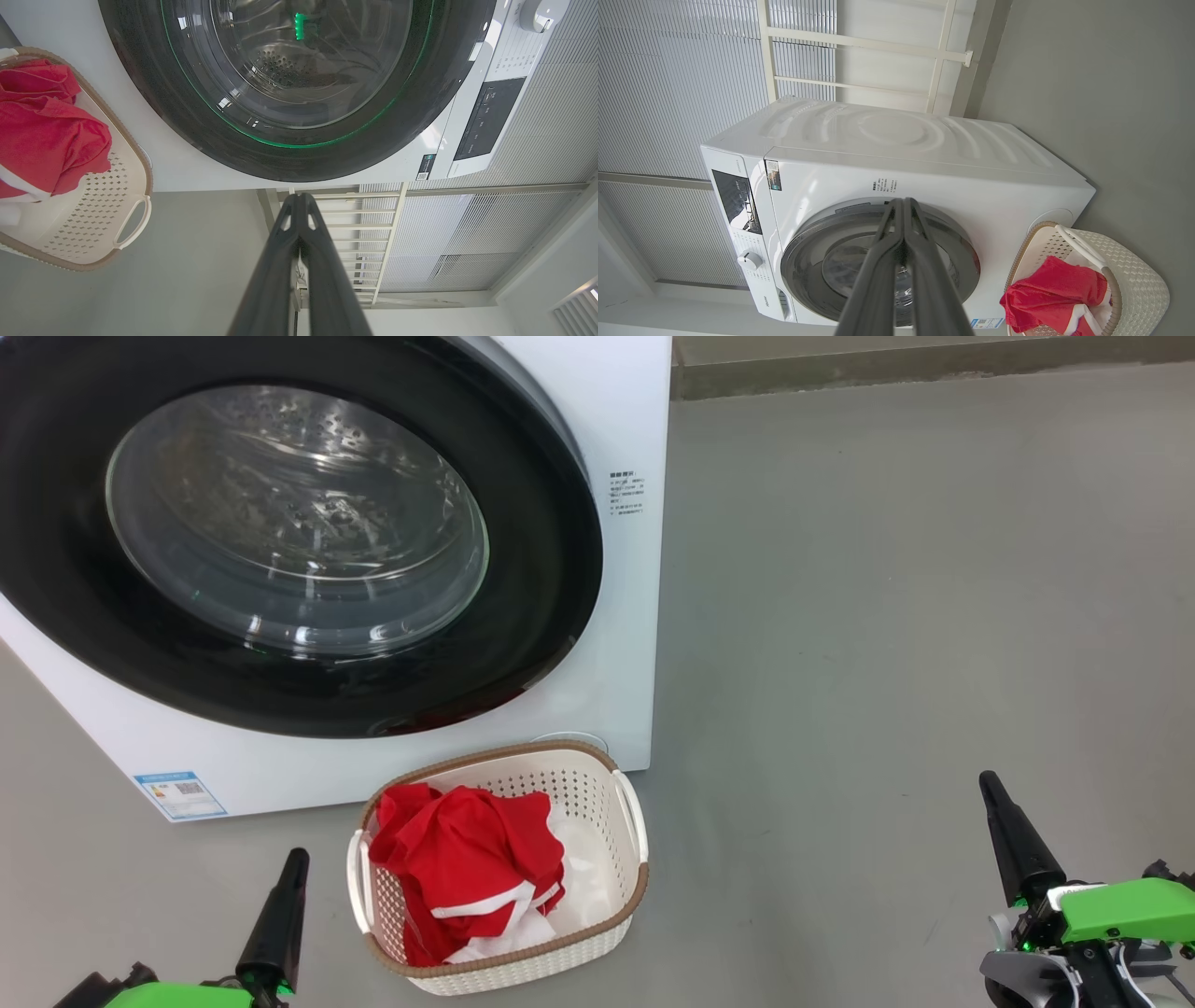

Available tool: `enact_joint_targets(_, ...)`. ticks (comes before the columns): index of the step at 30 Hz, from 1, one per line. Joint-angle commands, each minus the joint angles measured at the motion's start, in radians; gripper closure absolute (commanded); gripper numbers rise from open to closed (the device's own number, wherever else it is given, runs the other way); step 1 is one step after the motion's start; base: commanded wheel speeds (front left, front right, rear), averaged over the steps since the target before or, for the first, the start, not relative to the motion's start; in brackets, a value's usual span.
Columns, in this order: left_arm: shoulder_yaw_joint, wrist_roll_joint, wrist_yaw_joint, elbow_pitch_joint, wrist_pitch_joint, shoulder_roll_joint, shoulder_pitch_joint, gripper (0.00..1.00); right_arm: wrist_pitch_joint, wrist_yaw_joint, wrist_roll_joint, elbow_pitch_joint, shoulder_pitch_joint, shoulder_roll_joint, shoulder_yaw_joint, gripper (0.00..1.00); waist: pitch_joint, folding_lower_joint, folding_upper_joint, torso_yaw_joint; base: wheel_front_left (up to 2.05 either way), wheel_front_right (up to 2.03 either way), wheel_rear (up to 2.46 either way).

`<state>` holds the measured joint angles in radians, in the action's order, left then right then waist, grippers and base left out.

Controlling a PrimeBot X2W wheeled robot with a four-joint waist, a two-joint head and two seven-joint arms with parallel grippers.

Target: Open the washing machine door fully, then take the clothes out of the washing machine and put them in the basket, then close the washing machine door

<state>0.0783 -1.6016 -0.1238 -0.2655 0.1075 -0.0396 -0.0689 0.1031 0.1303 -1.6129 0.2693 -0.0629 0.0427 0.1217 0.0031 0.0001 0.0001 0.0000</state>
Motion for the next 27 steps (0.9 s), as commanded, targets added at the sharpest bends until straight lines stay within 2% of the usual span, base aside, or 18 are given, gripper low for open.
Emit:
enact_joint_targets(1, 0.036, -0.007, -0.007, 0.021, 0.006, -0.011, -0.039, 1.0, 0.005, 0.0, -0.001, -0.025, -0.044, 0.013, -0.015, 1.0, 0.0, 0.0, -0.0001, 0.0, 0.0, 0.0, 0.0)
enact_joint_targets(27, 0.036, -0.006, -0.007, 0.021, 0.006, -0.011, -0.039, 1.0, 0.007, 0.0, 0.001, -0.025, -0.045, 0.011, -0.012, 1.0, 0.0, 0.0, -0.0001, 0.0, 0.0, 0.0, 0.0)
